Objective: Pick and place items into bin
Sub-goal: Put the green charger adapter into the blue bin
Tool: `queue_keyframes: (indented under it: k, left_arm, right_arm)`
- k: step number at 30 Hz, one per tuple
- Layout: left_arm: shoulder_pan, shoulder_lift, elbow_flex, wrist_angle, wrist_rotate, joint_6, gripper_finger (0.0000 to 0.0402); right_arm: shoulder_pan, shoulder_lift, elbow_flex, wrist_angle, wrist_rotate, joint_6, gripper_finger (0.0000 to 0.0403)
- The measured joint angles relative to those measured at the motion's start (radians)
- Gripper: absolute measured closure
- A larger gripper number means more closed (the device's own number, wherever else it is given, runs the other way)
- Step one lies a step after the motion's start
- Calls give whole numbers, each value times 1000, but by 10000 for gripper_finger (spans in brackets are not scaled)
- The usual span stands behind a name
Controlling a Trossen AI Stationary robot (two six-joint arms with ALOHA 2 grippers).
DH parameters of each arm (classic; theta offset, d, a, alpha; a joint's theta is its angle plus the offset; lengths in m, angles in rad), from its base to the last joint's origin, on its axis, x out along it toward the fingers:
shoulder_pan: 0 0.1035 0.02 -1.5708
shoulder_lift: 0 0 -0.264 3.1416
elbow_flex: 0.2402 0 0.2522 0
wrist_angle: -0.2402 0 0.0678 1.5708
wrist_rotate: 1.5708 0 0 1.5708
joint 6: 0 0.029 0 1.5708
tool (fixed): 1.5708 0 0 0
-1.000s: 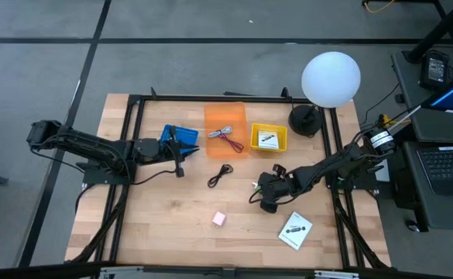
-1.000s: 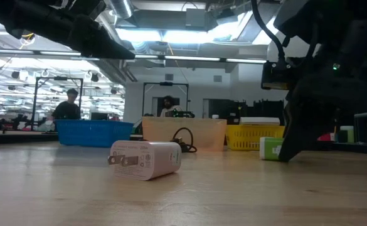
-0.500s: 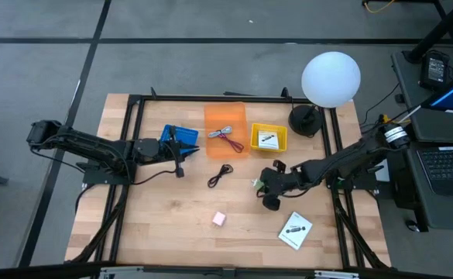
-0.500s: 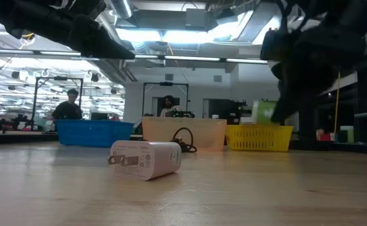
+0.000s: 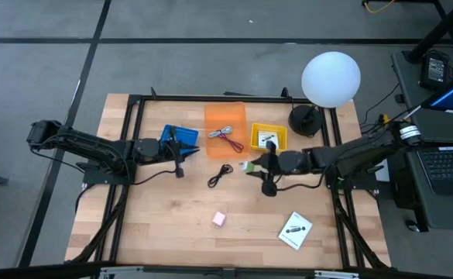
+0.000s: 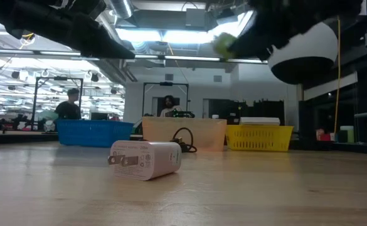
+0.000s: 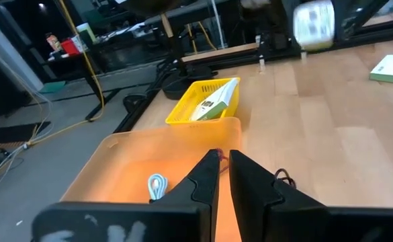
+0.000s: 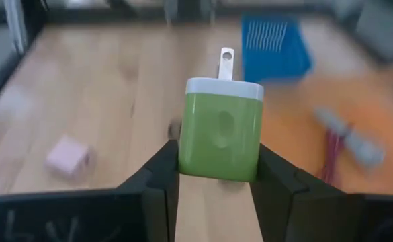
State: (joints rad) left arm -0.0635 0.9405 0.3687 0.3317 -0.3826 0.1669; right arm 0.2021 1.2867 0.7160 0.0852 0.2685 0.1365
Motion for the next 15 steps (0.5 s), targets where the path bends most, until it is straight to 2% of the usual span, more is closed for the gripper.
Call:
queue_keyframes:
  k: [4,10,15]
  left_arm:
    - [0,0,0,1,53,0,370]
    - [0,0,0,0,97,-5,370]
    - [0,0,0,0,97,-37,370]
  right_arm:
    - [-20,-1,-30,168,0,-118,284]
    - [-51,0,-94,365,-4,-175,284]
    - [-71,0,-159,517,-75,-198,284]
